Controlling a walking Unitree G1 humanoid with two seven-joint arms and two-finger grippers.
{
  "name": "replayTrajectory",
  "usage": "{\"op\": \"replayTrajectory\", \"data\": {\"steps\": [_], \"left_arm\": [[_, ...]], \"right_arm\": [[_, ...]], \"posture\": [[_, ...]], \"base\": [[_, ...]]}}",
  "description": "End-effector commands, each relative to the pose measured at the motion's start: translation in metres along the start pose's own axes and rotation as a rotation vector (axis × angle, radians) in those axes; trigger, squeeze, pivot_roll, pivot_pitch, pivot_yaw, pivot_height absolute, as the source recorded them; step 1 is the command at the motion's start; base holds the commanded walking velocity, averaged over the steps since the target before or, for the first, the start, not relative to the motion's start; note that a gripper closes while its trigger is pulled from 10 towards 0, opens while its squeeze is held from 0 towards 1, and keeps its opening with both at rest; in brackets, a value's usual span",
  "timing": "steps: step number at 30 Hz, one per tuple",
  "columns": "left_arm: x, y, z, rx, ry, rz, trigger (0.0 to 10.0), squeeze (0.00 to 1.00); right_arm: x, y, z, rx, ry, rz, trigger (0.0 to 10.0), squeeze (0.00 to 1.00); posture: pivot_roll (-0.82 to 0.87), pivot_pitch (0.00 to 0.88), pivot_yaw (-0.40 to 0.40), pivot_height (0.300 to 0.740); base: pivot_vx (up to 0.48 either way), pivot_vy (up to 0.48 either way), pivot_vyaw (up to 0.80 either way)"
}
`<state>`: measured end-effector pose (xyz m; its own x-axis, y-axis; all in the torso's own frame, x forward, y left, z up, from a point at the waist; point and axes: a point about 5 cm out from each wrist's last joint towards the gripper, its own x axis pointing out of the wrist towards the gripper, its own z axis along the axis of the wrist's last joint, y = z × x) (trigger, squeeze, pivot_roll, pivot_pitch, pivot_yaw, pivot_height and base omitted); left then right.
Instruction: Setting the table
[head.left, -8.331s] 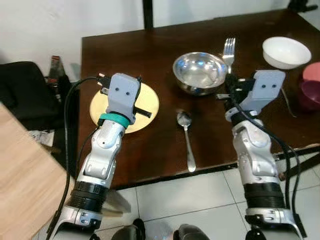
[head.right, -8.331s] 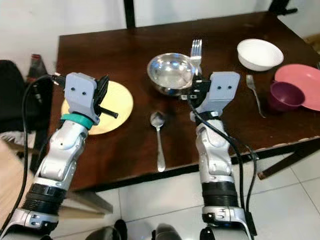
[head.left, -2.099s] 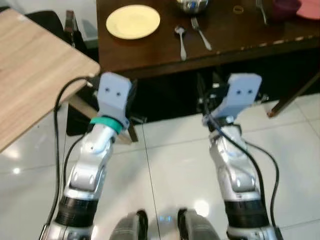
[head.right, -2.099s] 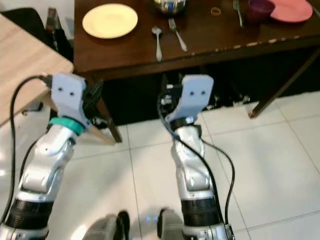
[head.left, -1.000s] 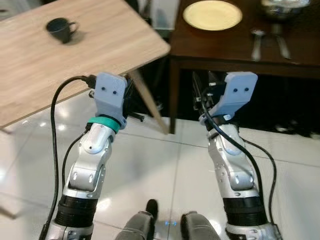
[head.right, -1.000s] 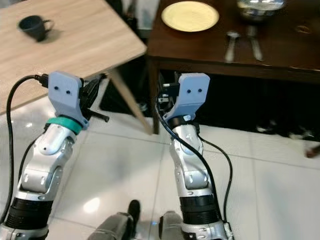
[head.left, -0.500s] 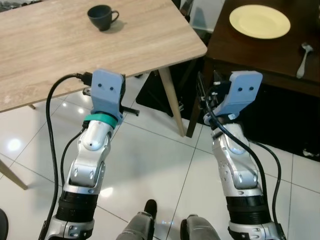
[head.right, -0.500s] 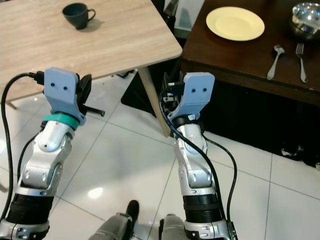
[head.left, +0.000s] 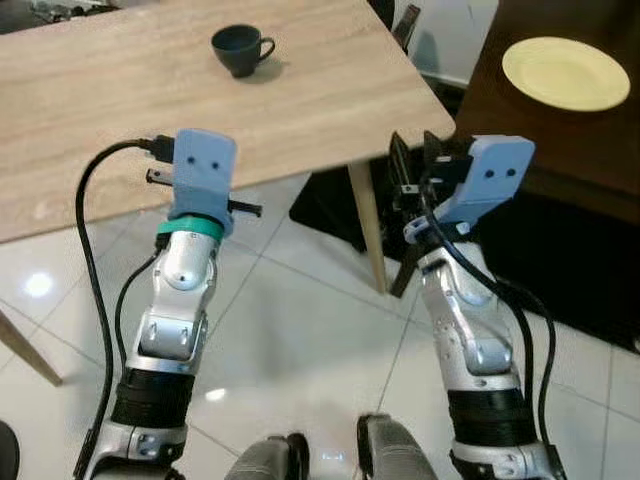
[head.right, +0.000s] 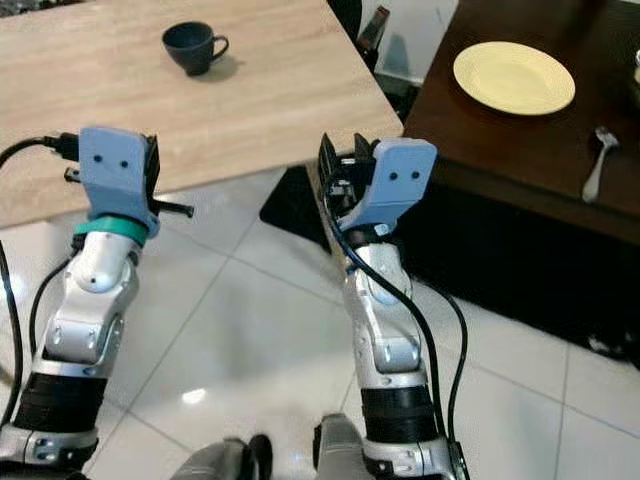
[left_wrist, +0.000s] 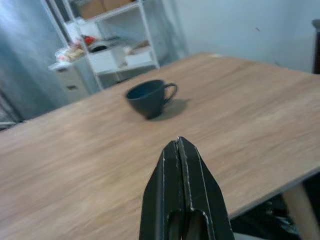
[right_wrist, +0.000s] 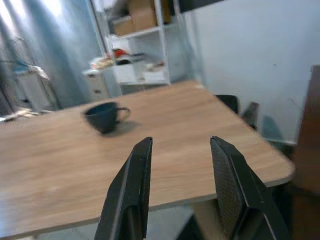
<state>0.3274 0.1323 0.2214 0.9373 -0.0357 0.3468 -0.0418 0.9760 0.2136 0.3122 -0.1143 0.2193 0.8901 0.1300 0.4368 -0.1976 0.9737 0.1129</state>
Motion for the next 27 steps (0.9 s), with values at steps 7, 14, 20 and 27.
{"op": "replayTrajectory", "data": {"steps": [7,14,20,27], "left_arm": [[-0.002,0.0015,-0.0058,0.021,0.014,0.003,10.0,0.0],[-0.0009,0.0016,-0.0052,0.021,0.007,0.005,10.0,0.0],[-0.0004,0.002,-0.004,0.022,0.001,0.005,10.0,0.0],[-0.0007,0.0014,-0.0012,0.034,-0.024,-0.007,10.0,0.0]], "right_arm": [[-0.0018,0.0061,-0.0001,0.008,-0.008,0.018,10.0,0.0],[-0.001,0.0059,0.0002,0.001,-0.011,0.026,10.0,0.0],[-0.0004,0.0053,0.0004,-0.01,-0.012,0.028,10.0,0.0],[0.0008,0.0039,0.0,-0.036,-0.008,0.049,10.0,0.0]], "posture": [[-0.09,0.131,0.125,0.74],[-0.08,0.131,0.126,0.74],[-0.08,0.131,0.126,0.74],[-0.08,0.131,0.126,0.74]], "base": [[0.48,0.0,0.0],[0.48,0.0,0.0],[0.48,0.0,0.0],[0.48,0.0,0.0]]}}
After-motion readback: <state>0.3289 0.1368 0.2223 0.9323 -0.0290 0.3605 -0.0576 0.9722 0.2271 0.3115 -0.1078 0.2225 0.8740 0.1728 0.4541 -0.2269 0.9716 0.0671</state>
